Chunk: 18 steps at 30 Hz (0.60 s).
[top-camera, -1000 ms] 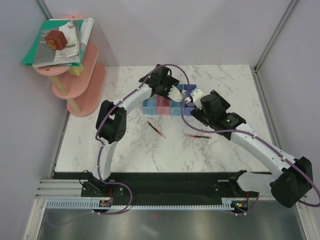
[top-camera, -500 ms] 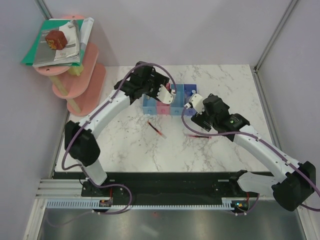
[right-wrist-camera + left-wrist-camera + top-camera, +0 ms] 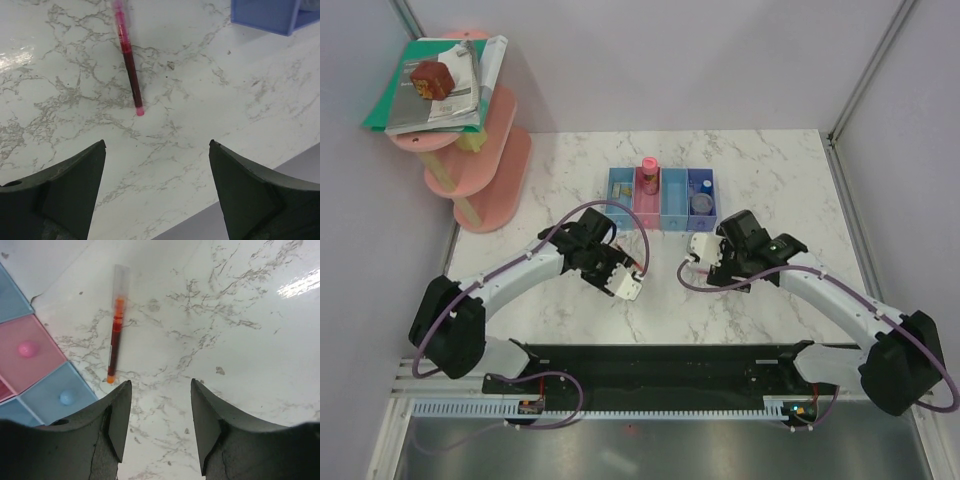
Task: Sort the stationery into containers
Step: Pick up the pen from the center of the board.
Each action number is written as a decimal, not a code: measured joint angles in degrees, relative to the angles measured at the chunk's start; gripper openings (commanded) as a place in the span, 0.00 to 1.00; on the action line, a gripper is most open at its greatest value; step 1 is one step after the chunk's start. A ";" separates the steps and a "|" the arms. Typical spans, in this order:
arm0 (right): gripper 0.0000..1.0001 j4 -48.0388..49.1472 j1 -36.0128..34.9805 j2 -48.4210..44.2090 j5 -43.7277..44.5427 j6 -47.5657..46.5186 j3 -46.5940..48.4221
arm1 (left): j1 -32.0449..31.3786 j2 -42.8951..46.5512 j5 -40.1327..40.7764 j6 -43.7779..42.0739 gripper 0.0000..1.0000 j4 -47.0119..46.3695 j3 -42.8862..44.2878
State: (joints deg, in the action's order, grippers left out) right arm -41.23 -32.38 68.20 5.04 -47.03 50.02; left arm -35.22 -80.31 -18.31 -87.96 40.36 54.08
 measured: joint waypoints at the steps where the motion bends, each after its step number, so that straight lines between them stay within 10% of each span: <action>1: 0.89 -0.02 0.39 1.14 -0.72 -0.98 0.00 | 0.02 -0.28 -0.26 1.01 0.56 -0.98 -1.05; 18: 0.83 0.15 4.20 16.87 -6.54 -10.10 2.29 | 0.00 -15.72 0.55 9.18 0.50 -6.78 8.04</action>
State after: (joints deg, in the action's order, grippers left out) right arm -41.08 -28.18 85.08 -1.50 -57.12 52.31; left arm -35.22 -96.03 -17.76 -78.78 33.58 62.13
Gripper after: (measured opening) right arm 0.835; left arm 0.494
